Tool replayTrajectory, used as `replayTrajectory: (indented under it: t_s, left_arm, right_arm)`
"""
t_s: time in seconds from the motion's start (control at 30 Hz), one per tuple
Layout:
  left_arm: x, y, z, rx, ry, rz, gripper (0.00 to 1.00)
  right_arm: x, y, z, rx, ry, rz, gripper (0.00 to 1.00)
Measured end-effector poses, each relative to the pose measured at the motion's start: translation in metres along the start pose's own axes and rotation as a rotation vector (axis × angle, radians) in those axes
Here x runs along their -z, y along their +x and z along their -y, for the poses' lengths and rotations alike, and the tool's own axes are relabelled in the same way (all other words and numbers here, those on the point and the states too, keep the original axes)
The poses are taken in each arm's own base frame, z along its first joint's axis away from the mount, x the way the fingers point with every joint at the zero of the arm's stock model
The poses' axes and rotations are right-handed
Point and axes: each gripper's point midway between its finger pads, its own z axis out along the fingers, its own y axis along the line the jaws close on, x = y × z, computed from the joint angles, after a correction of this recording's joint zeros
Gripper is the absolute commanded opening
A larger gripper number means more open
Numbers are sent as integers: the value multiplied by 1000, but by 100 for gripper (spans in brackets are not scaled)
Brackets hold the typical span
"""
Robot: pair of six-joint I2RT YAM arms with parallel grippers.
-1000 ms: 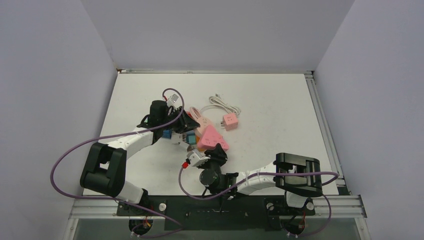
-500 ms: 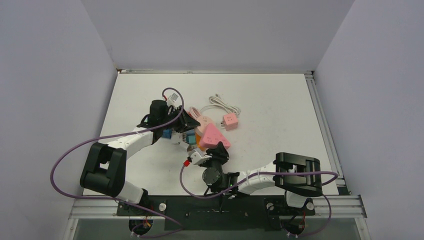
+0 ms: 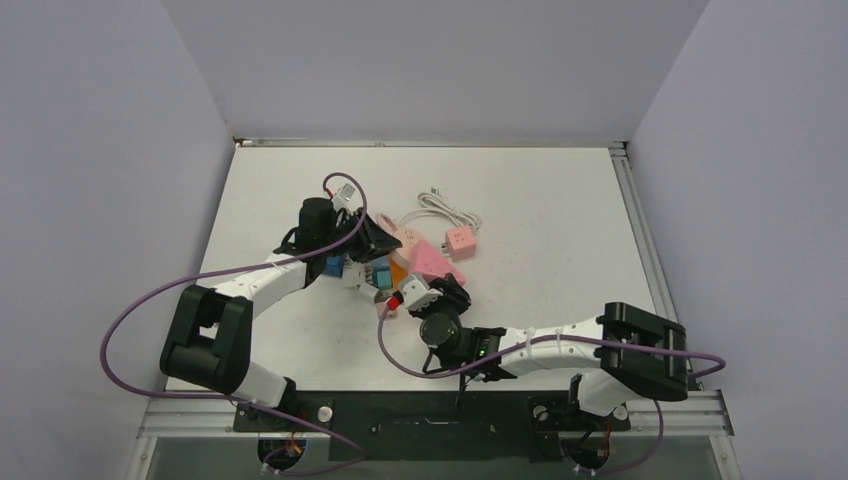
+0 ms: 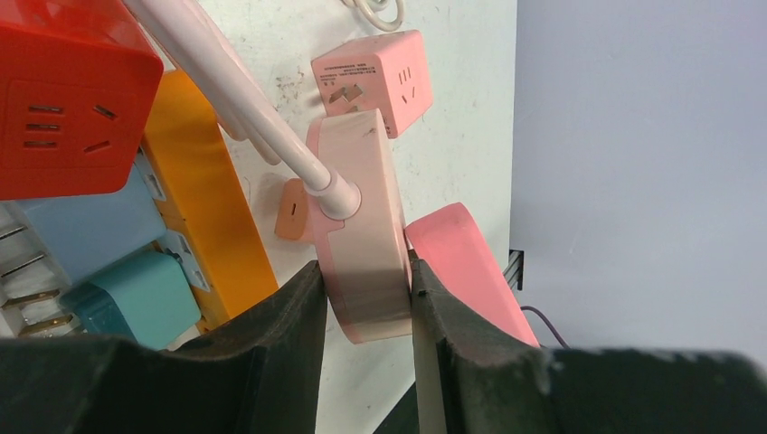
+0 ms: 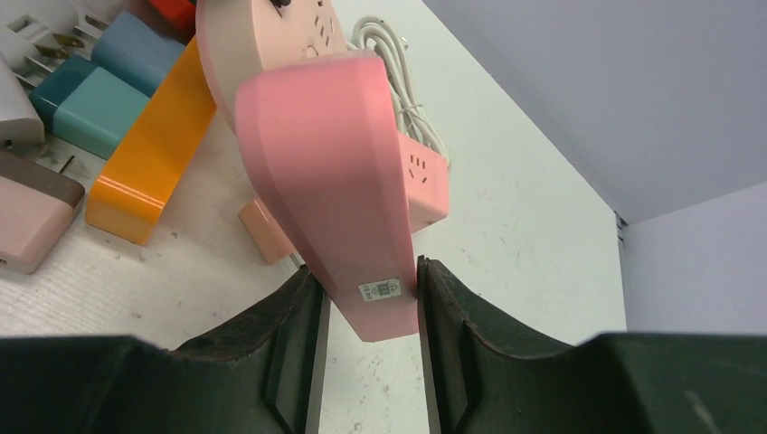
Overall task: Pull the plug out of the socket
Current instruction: Remove the plug from the socket.
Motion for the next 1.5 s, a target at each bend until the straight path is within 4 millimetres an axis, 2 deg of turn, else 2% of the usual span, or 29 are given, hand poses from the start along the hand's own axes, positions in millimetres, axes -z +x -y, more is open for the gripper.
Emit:
replayTrajectory:
  t_s: [0.17, 0.4, 0.77, 1.17, 1.4, 1.5]
  left_arm:
    - [0, 3, 1, 9, 1, -11, 0]
    - [1, 5, 0, 13, -2, -20, 0]
    - [3, 13, -11, -2, -25, -49, 0]
    - [6, 15, -19, 2, -29, -58, 0]
    - [6, 15, -18, 5, -24, -57, 0]
    - [5, 12, -22, 2, -38, -39, 0]
  right_arm:
    - [1, 4, 2, -59, -79, 13, 5]
    - [2, 5, 1, -63, -102, 18, 5]
    - [14, 12, -29, 152, -2, 20, 5]
    - [19, 7, -44, 242, 58, 31, 5]
    - [20, -1, -39, 303, 146, 48, 5]
    - [22, -3, -33, 395, 202, 37, 5]
